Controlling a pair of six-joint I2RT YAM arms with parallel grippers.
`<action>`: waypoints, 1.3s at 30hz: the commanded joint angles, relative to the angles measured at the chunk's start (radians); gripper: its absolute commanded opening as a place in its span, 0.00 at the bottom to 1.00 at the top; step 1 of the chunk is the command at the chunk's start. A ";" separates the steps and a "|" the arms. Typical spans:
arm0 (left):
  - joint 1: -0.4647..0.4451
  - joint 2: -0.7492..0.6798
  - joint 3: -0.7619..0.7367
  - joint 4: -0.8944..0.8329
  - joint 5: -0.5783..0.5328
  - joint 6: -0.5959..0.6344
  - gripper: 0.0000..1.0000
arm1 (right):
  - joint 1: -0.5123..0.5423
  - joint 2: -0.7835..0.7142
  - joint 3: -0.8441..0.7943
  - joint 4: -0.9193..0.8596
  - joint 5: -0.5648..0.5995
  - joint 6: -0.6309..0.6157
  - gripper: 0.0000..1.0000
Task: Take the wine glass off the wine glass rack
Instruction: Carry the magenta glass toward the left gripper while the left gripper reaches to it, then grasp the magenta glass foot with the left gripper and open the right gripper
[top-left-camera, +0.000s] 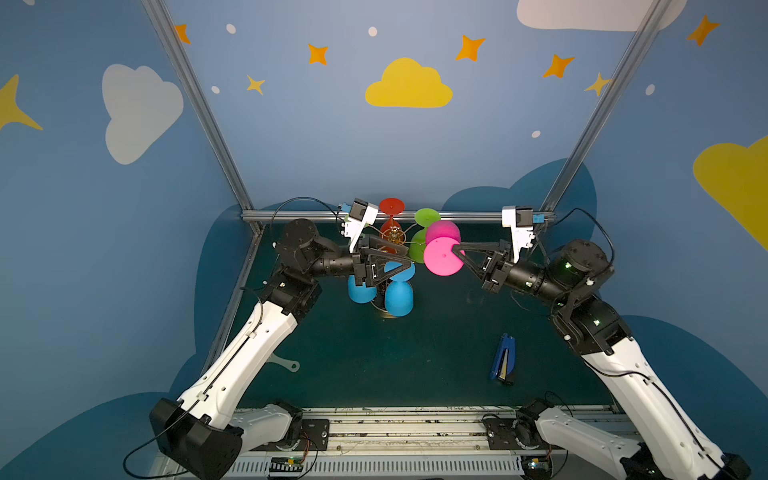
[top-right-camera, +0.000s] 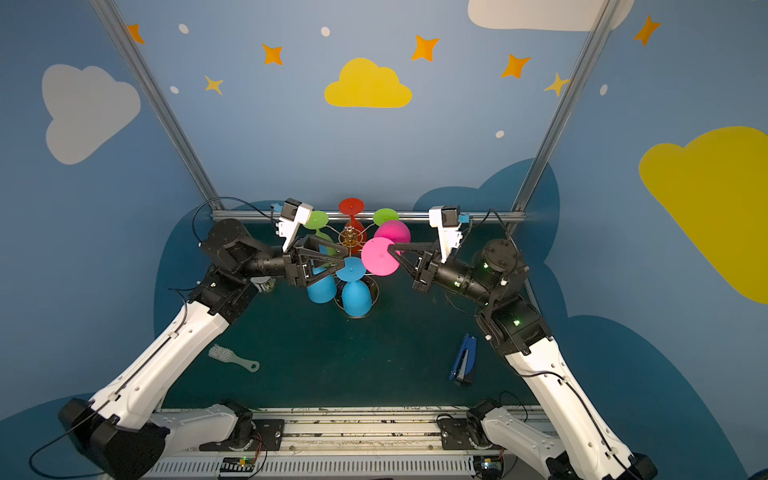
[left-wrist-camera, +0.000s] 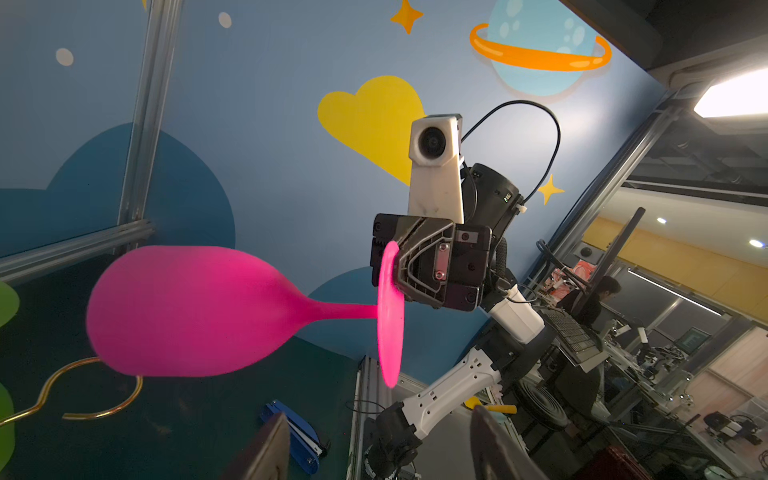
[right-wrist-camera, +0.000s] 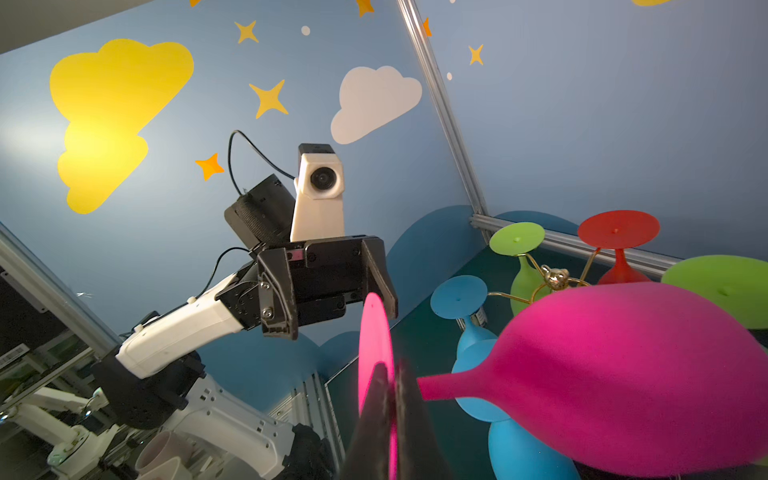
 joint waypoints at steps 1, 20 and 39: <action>-0.018 0.014 0.032 0.044 0.001 0.015 0.68 | 0.039 0.015 0.031 0.060 -0.006 -0.008 0.00; -0.077 0.030 0.024 0.083 0.009 -0.037 0.11 | 0.109 0.092 0.052 0.078 0.052 -0.039 0.00; -0.013 0.046 0.100 0.071 -0.152 -0.407 0.04 | 0.105 -0.155 -0.066 -0.064 0.387 -0.304 0.78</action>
